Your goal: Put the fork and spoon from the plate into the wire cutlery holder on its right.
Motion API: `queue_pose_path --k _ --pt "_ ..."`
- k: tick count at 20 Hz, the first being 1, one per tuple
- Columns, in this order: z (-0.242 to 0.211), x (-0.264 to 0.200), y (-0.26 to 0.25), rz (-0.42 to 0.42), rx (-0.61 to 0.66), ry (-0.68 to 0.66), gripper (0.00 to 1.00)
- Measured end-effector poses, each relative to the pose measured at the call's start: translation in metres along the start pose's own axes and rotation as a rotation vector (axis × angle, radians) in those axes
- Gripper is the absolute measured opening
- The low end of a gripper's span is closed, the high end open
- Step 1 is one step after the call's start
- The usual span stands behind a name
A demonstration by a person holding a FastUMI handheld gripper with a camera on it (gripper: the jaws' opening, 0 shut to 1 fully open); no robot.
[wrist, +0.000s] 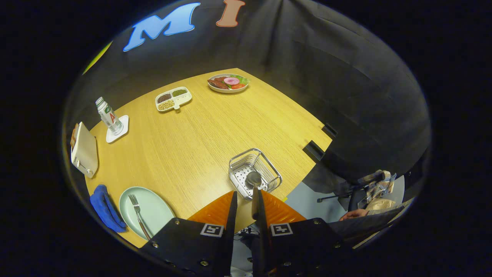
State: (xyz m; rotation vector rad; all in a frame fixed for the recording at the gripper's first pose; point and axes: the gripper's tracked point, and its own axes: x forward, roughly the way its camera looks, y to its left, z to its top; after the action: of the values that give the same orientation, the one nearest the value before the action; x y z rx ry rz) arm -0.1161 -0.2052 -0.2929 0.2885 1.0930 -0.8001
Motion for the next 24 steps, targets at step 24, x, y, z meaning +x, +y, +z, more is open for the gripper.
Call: queue_pose_path --k 24 --pt "-0.131 -0.056 0.209 0.315 -0.488 -0.053 0.30"
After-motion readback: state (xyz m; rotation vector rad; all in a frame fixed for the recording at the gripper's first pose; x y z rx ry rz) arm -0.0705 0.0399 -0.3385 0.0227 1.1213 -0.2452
